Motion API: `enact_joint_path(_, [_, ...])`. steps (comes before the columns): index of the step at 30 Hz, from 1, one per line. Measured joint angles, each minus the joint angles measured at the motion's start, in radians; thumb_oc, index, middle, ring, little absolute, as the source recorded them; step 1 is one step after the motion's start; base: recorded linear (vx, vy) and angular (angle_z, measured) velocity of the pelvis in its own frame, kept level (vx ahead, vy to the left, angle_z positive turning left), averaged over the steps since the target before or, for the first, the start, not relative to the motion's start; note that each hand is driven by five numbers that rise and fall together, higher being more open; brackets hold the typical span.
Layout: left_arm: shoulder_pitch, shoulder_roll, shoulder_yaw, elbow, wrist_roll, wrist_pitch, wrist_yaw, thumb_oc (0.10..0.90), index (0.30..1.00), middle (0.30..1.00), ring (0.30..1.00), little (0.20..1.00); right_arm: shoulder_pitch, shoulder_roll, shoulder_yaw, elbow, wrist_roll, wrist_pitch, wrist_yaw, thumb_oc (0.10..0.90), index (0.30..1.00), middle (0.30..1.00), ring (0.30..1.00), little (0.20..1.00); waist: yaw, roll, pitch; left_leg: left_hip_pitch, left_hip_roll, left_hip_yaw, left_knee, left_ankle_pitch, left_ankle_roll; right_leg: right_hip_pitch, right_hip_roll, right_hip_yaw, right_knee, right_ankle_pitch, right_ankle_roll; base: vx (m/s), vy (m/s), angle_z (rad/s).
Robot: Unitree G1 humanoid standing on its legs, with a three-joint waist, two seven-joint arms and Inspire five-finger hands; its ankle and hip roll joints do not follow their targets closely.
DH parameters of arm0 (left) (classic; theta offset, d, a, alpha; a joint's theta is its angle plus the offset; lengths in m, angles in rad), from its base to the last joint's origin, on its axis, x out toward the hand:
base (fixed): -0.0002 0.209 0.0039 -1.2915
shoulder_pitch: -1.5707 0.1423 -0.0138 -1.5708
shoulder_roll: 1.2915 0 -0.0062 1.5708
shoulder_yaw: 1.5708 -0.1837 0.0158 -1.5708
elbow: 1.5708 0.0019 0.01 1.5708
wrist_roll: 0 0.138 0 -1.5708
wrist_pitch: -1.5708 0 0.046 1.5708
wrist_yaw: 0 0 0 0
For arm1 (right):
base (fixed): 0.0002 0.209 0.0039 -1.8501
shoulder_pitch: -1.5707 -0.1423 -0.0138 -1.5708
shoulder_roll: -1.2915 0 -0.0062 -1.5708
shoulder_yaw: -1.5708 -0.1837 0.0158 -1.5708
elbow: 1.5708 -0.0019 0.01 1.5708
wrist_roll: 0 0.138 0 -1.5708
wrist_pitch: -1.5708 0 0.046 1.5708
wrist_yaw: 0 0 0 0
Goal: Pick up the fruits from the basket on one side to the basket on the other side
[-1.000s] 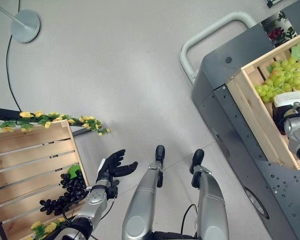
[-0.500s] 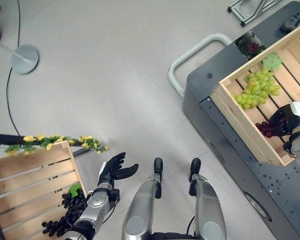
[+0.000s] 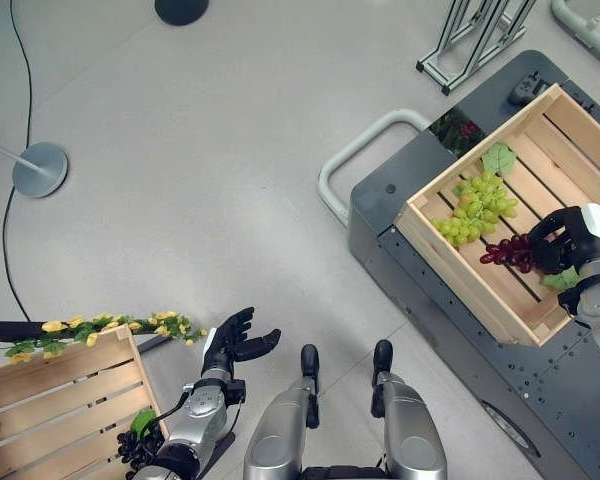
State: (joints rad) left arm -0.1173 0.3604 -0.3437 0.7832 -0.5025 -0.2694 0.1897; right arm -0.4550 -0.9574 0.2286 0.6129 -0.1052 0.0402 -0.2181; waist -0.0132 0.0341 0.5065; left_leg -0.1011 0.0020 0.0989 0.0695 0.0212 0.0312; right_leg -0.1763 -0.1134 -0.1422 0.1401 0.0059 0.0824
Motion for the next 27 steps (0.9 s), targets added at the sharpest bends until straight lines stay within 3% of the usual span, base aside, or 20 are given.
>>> enact_joint_path(8, [0.026, -0.005, 0.017, 0.003, 0.036, 0.007, 0.004, 0.800, 0.900, 0.900, 0.900, 0.900, 0.029, 0.015, -0.029, -0.034, 0.088, -0.019, -0.001, 0.400, 0.300, 0.300, 0.300, 0.300, -0.001, -0.024, -0.068, 0.060, 0.009, -0.001, -0.042, 0.002, -0.004, 0.073, 0.012, -0.005, -0.070, 0.011, 0.001, 0.06, 0.007, -0.01])
enact_joint_path(19, [0.096, 0.007, 0.016, -0.127, 0.124, 0.005, 0.041, 0.800, 0.900, 0.900, 0.900, 0.900, 0.074, 0.114, -0.122, -0.123, 0.370, -0.047, 0.003, 0.400, 0.300, 0.300, 0.300, 0.300, 0.007, -0.048, -0.149, 0.125, 0.010, -0.015, -0.083, 0.005, -0.007, 0.167, 0.021, -0.030, -0.149, 0.028, 0.004, 0.06, 0.004, 0.05])
enact_joint_path(27, [0.084, 0.111, -0.003, -0.321, 0.293, 0.025, 0.015, 0.800, 0.900, 0.900, 0.900, 0.900, 0.079, 0.155, -0.142, -0.203, 0.444, -0.053, 0.042, 0.400, 0.300, 0.300, 0.300, 0.300, 0.029, -0.044, -0.179, 0.170, 0.011, -0.041, -0.111, 0.011, -0.013, 0.230, 0.027, -0.048, -0.197, 0.041, 0.002, 0.07, 0.019, 0.06])
